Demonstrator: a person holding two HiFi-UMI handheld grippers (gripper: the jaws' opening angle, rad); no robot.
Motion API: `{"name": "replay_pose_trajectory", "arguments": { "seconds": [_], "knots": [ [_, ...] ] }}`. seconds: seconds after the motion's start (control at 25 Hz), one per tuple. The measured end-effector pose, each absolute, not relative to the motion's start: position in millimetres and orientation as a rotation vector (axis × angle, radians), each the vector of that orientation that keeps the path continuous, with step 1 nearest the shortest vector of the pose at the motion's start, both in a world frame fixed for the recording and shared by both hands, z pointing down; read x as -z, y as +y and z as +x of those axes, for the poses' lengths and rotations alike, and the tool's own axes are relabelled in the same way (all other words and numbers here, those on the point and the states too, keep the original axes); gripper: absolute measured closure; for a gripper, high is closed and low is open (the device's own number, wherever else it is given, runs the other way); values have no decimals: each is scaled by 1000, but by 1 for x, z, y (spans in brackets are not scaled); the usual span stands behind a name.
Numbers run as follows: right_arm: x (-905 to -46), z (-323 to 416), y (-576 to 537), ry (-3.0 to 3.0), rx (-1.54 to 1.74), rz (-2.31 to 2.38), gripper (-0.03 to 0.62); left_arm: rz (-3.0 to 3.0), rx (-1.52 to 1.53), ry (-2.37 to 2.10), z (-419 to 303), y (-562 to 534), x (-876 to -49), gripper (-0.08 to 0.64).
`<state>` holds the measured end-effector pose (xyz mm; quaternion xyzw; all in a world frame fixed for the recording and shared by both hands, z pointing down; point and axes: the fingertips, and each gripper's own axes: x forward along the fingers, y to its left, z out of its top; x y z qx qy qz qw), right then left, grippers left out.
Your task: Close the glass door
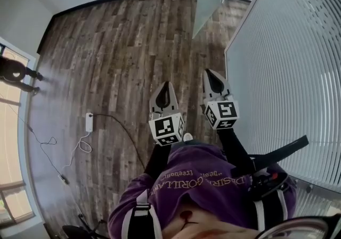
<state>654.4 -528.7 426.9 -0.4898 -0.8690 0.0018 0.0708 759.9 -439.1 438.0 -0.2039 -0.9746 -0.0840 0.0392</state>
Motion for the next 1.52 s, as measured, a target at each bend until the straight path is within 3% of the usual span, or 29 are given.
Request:
{"name": "replay_pose_trajectory", "arguments": {
  "seconds": [1.52],
  "knots": [
    [-440, 537, -333, -2678, -50, -1362, 603, -488, 244, -3008, 627, -236, -454, 558]
  ]
}}
